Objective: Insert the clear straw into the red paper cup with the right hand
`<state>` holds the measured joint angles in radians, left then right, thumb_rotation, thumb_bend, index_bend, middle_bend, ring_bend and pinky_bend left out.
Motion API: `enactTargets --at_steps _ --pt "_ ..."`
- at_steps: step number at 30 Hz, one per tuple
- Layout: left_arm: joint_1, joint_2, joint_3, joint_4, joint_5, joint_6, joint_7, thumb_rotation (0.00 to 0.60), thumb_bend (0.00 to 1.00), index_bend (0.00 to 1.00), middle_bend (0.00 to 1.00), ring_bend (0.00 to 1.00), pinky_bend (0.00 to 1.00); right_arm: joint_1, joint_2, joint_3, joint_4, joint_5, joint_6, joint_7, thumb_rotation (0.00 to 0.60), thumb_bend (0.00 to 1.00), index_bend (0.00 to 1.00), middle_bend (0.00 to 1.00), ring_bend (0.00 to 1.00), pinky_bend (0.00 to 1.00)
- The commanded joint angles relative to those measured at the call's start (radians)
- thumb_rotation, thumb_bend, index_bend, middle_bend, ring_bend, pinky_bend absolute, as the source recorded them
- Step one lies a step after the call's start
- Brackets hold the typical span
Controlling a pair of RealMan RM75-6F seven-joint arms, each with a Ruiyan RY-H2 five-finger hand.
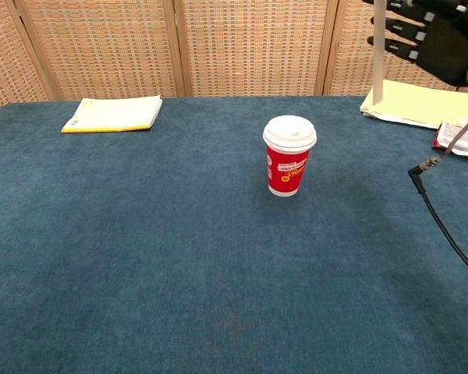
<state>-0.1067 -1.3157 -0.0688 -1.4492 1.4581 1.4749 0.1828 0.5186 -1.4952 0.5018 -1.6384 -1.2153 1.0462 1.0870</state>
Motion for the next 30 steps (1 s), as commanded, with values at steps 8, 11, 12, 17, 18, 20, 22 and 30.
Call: enactTargets --at_steps 8,11,12,17,18,20,22,30 --pt "-0.012 -0.013 -0.008 0.014 -0.008 -0.009 0.007 0.6 0.05 0.0 0.0 0.0 0.0 0.083 -0.08 0.034 0.12 0.012 -0.041 0.053 0.6 0.58 0.63 0.21 0.0 0.0" --pt "-0.014 -0.014 -0.009 0.016 -0.011 -0.01 0.002 0.6 0.05 0.0 0.0 0.0 0.0 0.113 -0.119 0.035 0.166 0.021 -0.058 0.065 0.6 0.58 0.63 0.21 0.0 0.0" --pt "-0.014 -0.015 -0.008 0.02 -0.01 -0.01 0.001 0.6 0.05 0.0 0.0 0.0 0.0 0.12 -0.131 0.032 0.181 0.019 -0.058 0.063 0.6 0.58 0.63 0.21 0.0 0.0" --pt "-0.018 -0.019 -0.007 0.03 -0.014 -0.017 -0.002 0.6 0.05 0.0 0.0 0.0 0.0 0.143 -0.174 0.023 0.226 0.021 -0.068 0.069 0.6 0.58 0.64 0.21 0.0 0.0" --pt "-0.018 -0.019 -0.008 0.031 -0.015 -0.017 -0.003 0.6 0.05 0.0 0.0 0.0 0.0 0.148 -0.18 0.02 0.234 0.02 -0.071 0.067 0.6 0.58 0.64 0.21 0.0 0.0" --pt "-0.019 -0.019 -0.007 0.031 -0.016 -0.017 -0.004 0.6 0.05 0.0 0.0 0.0 0.0 0.16 -0.196 0.019 0.252 0.02 -0.077 0.063 0.6 0.58 0.64 0.21 0.0 0.0" --pt "-0.019 -0.019 -0.006 0.032 -0.016 -0.018 -0.003 0.6 0.05 0.0 0.0 0.0 0.0 0.173 -0.208 0.021 0.263 0.026 -0.086 0.06 0.6 0.58 0.64 0.21 0.0 0.0" --pt "-0.022 -0.02 -0.006 0.035 -0.023 -0.026 -0.007 0.6 0.05 0.0 0.0 0.0 0.0 0.223 -0.246 0.035 0.309 0.039 -0.115 0.035 0.6 0.58 0.64 0.21 0.0 0.0"
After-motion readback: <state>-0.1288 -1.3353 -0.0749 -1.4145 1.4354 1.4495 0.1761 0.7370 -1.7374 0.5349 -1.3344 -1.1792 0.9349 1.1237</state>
